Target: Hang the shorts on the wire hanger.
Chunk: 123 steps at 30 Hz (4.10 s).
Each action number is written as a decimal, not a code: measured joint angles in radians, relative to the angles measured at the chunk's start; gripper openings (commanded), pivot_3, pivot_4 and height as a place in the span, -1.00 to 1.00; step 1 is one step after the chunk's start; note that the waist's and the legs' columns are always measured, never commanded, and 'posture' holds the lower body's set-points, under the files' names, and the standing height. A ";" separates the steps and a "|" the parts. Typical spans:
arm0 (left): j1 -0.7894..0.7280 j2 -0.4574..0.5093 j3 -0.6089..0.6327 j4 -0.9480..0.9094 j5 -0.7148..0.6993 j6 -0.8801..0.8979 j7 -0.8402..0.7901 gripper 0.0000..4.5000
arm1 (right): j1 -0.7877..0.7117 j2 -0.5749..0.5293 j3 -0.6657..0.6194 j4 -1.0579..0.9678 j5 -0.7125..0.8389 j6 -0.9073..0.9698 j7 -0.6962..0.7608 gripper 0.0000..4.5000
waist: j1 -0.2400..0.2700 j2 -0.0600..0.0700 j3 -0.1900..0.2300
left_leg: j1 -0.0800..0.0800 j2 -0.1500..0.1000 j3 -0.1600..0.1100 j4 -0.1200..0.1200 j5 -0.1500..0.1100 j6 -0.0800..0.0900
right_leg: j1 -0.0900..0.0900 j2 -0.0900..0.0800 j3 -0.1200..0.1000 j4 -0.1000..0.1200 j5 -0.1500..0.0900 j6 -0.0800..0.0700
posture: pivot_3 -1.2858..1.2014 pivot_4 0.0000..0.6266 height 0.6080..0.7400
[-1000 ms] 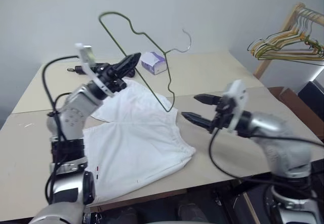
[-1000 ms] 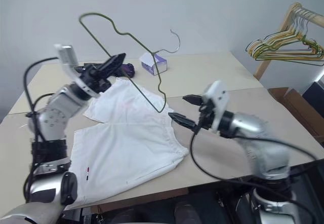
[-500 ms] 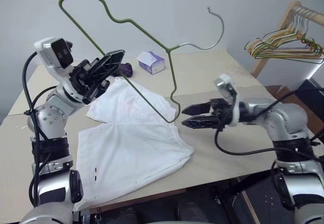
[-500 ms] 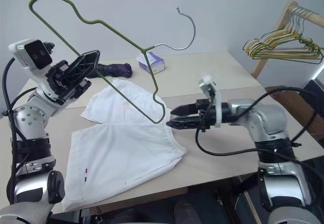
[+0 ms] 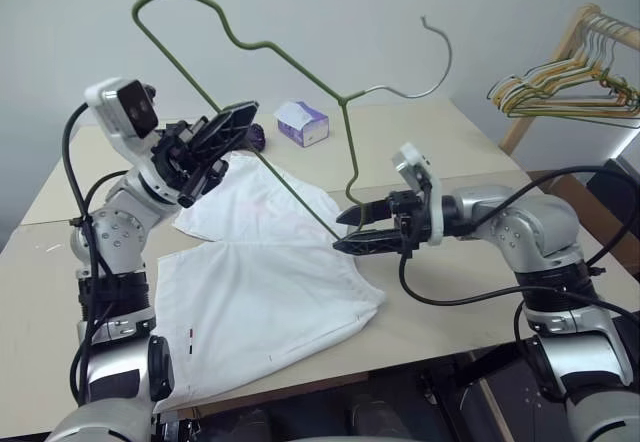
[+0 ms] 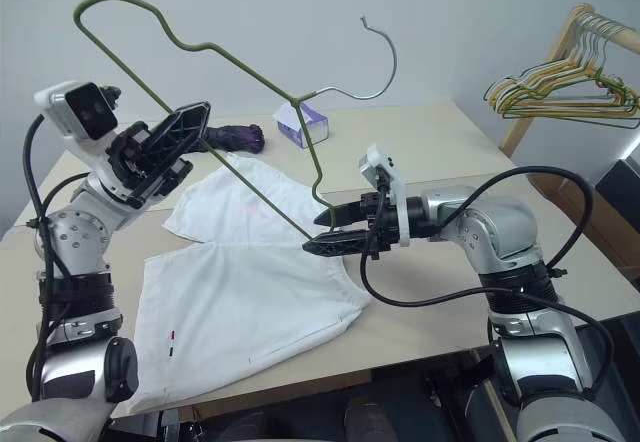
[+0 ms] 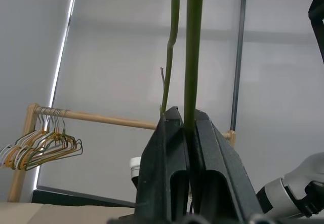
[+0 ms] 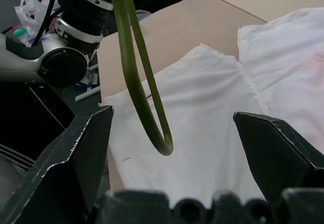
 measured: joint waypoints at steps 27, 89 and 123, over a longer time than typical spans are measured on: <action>-0.001 -0.002 -0.132 0.033 0.208 -0.056 0.051 0.74 | 0.012 0.067 -0.088 -0.030 0.030 0.000 -0.102 -1.00 | -0.010 0.000 0.000 | 0.000 0.000 0.000 0.000 0.000 0.000 | 0.000 0.000 0.000 0.000 0.000 0.000 | -0.10 -1.00 1.00; 0.315 0.221 -0.369 -0.052 0.731 -0.353 0.017 0.99 | 0.056 -0.379 0.453 0.535 -0.252 0.047 0.409 -1.00 | 0.025 0.002 0.001 | 0.001 0.000 0.005 0.000 0.000 0.000 | -0.001 0.000 0.003 0.000 0.000 0.000 | -0.02 -1.00 1.00; 0.371 0.194 -0.388 -0.109 0.782 -0.374 0.109 0.99 | -0.311 -0.417 1.208 0.719 0.136 -0.308 0.415 -1.00 | 0.124 0.004 0.001 | 0.004 0.003 0.009 0.000 0.000 0.000 | -0.002 0.000 0.002 0.001 0.001 -0.003 | 0.04 -1.00 1.00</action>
